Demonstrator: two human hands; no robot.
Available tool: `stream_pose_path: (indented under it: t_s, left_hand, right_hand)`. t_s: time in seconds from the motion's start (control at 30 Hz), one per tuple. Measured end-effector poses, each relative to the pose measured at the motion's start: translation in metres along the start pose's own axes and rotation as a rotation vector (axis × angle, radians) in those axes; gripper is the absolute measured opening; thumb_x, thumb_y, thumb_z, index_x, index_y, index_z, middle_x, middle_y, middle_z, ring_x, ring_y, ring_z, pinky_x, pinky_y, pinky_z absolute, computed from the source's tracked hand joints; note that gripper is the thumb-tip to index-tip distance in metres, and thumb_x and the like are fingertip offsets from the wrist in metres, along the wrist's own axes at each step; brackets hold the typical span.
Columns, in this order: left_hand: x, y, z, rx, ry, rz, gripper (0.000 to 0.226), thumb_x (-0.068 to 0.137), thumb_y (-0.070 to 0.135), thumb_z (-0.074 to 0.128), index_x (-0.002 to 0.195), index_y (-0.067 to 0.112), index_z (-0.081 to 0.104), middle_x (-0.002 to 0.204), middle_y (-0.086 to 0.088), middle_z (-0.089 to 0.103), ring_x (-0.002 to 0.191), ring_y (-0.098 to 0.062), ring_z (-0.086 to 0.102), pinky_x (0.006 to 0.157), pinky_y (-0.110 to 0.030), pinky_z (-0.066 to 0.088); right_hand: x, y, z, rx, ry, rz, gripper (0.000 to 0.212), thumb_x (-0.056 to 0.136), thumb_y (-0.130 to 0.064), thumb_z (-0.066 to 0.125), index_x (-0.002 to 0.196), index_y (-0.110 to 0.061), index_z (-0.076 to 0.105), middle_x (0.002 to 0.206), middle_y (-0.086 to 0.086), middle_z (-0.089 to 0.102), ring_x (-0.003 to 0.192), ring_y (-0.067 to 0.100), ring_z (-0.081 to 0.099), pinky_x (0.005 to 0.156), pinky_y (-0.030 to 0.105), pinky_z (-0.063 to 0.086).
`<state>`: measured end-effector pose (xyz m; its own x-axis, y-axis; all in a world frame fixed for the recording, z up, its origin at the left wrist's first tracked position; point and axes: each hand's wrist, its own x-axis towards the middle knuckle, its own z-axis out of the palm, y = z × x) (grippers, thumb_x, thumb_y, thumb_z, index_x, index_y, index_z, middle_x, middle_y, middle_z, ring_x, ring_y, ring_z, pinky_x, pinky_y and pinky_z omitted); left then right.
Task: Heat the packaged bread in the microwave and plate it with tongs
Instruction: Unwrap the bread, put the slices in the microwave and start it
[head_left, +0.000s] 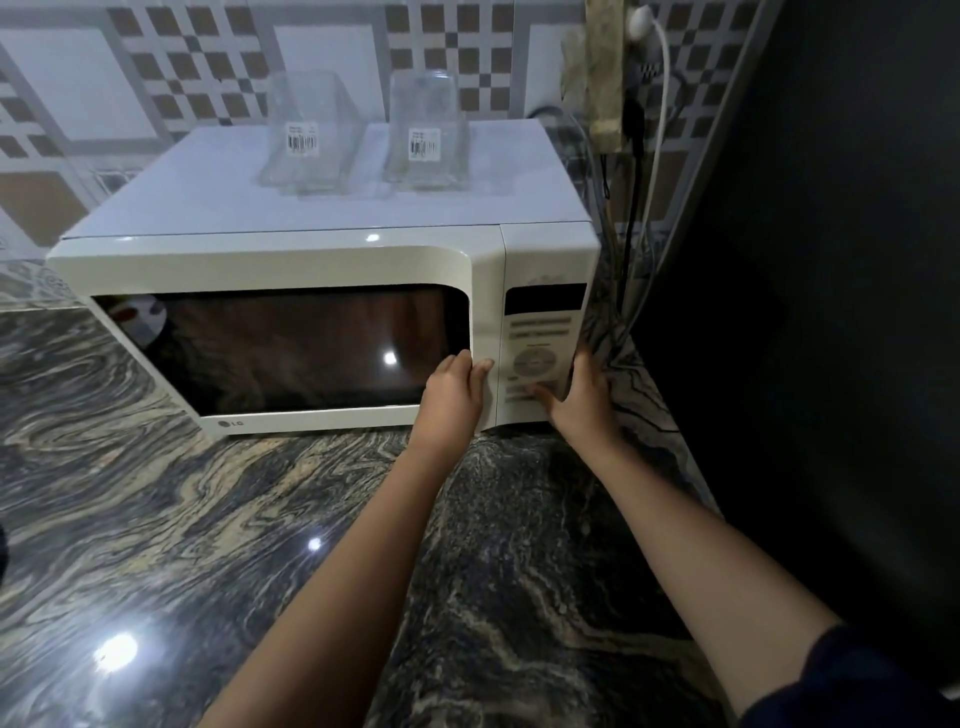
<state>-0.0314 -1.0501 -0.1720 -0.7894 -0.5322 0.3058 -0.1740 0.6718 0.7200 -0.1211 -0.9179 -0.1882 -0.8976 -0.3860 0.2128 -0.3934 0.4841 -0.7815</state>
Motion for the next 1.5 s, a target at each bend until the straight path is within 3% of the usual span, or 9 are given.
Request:
stream_pose_path:
  t_s: [0.23,0.33,0.6,1.0,1.17,1.27,1.37,1.43,1.5]
  left_hand:
    - [-0.001,0.003,-0.002,-0.005,-0.037,-0.027,0.033,0.098,0.025,0.043,0.085,-0.003,0.055,0.083,-0.016,0.054,0.08,-0.032,0.052,0.065,-0.031,0.033]
    - [-0.001,0.006,-0.003,-0.009,-0.037,-0.046,0.032,0.098,0.023,0.043,0.091,-0.005,0.057,0.091,-0.022,0.059,0.086,-0.034,0.054,0.066,-0.028,0.029]
    - [0.001,0.004,-0.002,-0.022,-0.045,-0.071,0.032,0.098,0.023,0.044,0.095,-0.004,0.06,0.095,-0.024,0.061,0.09,-0.035,0.055,0.066,-0.028,0.029]
    - [-0.001,0.005,-0.001,-0.021,-0.021,-0.087,0.031,0.098,0.024,0.044,0.09,-0.003,0.057,0.089,-0.021,0.058,0.086,-0.033,0.053,0.063,-0.027,0.024]
    - [-0.007,0.017,0.0,-0.016,0.004,-0.125,0.032,0.1,0.022,0.039,0.094,-0.005,0.057,0.096,-0.025,0.058,0.09,-0.034,0.052,0.062,-0.024,0.02]
    - [-0.019,0.012,0.0,0.028,-0.058,-0.163,0.033,0.101,0.025,0.033,0.097,0.0,0.055,0.103,-0.022,0.056,0.096,-0.035,0.053,0.069,-0.029,0.03]
    - [-0.043,-0.01,-0.001,0.159,-0.137,-0.163,0.033,0.1,0.023,0.034,0.111,0.003,0.058,0.119,-0.017,0.056,0.112,-0.034,0.052,0.088,-0.034,0.038]
    - [-0.064,-0.029,0.001,0.22,-0.196,-0.184,0.037,0.1,0.024,0.034,0.125,0.006,0.053,0.135,-0.014,0.05,0.13,-0.029,0.042,0.104,-0.032,0.03]
    - [-0.083,-0.045,0.005,0.292,-0.269,-0.222,0.047,0.101,0.028,0.03,0.143,0.008,0.035,0.153,-0.012,0.029,0.145,-0.023,0.019,0.117,-0.03,0.012]
  right_hand:
    - [-0.002,-0.009,-0.004,0.031,-0.036,0.096,0.063,0.08,-0.018,0.073,0.131,-0.005,0.038,0.13,0.012,0.054,0.12,0.025,0.051,0.081,0.021,0.038]
    - [0.002,-0.015,-0.011,0.042,-0.078,0.101,0.06,0.082,-0.012,0.07,0.133,-0.005,0.038,0.132,0.013,0.052,0.122,0.027,0.051,0.09,0.029,0.043]
    - [0.003,-0.031,-0.03,-0.073,-0.147,0.133,0.049,0.089,-0.034,0.06,0.127,-0.006,0.048,0.128,0.014,0.055,0.119,0.029,0.052,0.087,0.03,0.043]
    - [-0.001,-0.047,-0.025,-0.185,-0.085,0.159,0.053,0.09,-0.036,0.059,0.128,-0.001,0.045,0.128,0.021,0.052,0.119,0.033,0.051,0.088,0.033,0.043]
    - [-0.003,-0.052,-0.026,-0.247,-0.114,0.178,0.051,0.093,-0.038,0.053,0.125,0.001,0.045,0.126,0.022,0.053,0.114,0.035,0.053,0.084,0.035,0.044]
    - [-0.01,-0.048,-0.023,-0.23,-0.117,0.202,0.047,0.097,-0.036,0.044,0.124,0.003,0.046,0.124,0.025,0.054,0.114,0.037,0.052,0.086,0.037,0.044]
    - [-0.029,-0.029,-0.014,-0.256,-0.191,0.197,0.046,0.102,-0.03,0.033,0.135,0.001,0.037,0.13,0.024,0.051,0.12,0.035,0.048,0.091,0.035,0.041]
    - [-0.049,-0.011,-0.007,-0.252,-0.277,0.197,0.051,0.102,-0.027,0.03,0.147,-0.003,0.021,0.144,0.022,0.039,0.131,0.033,0.039,0.102,0.032,0.035]
    - [-0.067,0.008,0.002,-0.314,-0.351,0.167,0.055,0.103,-0.028,0.026,0.15,-0.005,0.011,0.157,0.016,0.016,0.144,0.027,0.018,0.115,0.031,0.019]
